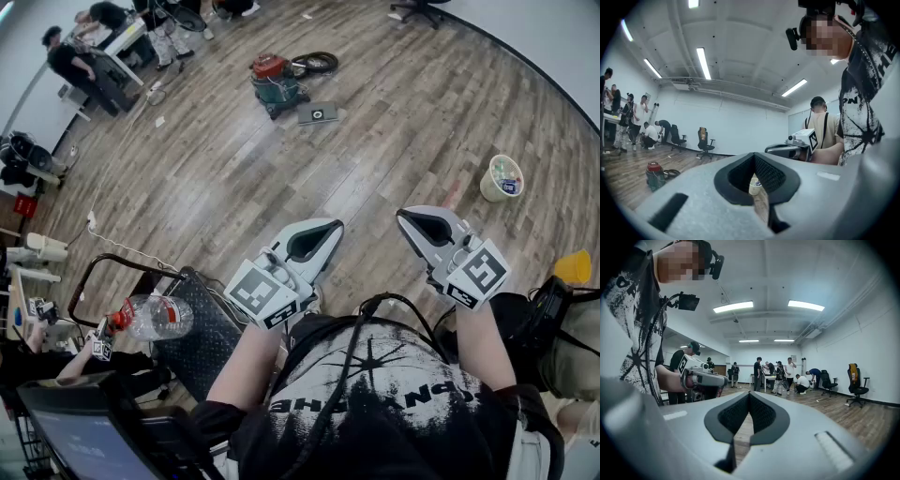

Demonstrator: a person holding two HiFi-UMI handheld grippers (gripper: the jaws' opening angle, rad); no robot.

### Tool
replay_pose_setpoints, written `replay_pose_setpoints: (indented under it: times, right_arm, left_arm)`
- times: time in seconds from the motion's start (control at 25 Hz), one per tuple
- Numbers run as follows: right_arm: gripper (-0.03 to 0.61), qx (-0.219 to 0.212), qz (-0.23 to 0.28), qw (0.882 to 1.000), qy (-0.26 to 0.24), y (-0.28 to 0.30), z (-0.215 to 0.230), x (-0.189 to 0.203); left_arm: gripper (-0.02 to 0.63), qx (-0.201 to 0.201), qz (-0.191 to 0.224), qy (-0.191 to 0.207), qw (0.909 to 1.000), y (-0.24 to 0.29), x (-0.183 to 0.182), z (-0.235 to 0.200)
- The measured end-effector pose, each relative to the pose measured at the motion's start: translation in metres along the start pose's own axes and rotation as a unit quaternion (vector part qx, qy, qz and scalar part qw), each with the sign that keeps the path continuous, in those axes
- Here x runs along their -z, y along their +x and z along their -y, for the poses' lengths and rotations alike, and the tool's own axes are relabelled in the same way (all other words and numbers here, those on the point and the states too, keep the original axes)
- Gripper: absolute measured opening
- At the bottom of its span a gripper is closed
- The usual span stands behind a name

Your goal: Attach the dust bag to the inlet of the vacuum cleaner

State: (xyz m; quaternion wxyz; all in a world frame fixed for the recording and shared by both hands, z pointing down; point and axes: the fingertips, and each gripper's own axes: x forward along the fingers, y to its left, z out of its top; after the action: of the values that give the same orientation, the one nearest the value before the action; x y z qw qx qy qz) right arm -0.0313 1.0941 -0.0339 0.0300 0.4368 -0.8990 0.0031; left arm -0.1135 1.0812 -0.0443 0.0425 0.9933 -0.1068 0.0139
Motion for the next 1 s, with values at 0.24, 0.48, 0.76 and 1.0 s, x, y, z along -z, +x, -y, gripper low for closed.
replay_pose_setpoints:
  times: [0.24,0.48,0.76,1.0]
  right_arm:
    - [0.005,-0.002,0.000,1.000,-0.004,-0.001,0.002,-0.001]
    - [0.006,-0.003,0.023,1.000,0.019,-0.001,0.014,-0.012]
    - [0.023,0.005,0.037,0.999,0.023,-0.002,0.017,-0.013]
    - [0.034,-0.003,0.035,0.999,0.020,-0.002,0.012,-0.017]
  left_arm:
    - [0.000,0.004,-0.001,-0.003,1.0000,0.004,0.000,0.001]
    - [0.000,0.003,-0.004,0.004,1.0000,0.009,-0.008,-0.001]
    - [0.000,0.005,-0.010,0.003,0.9999,0.012,-0.002,0.003]
    - [0.000,0.004,-0.010,0.005,0.9999,0.011,-0.002,0.005]
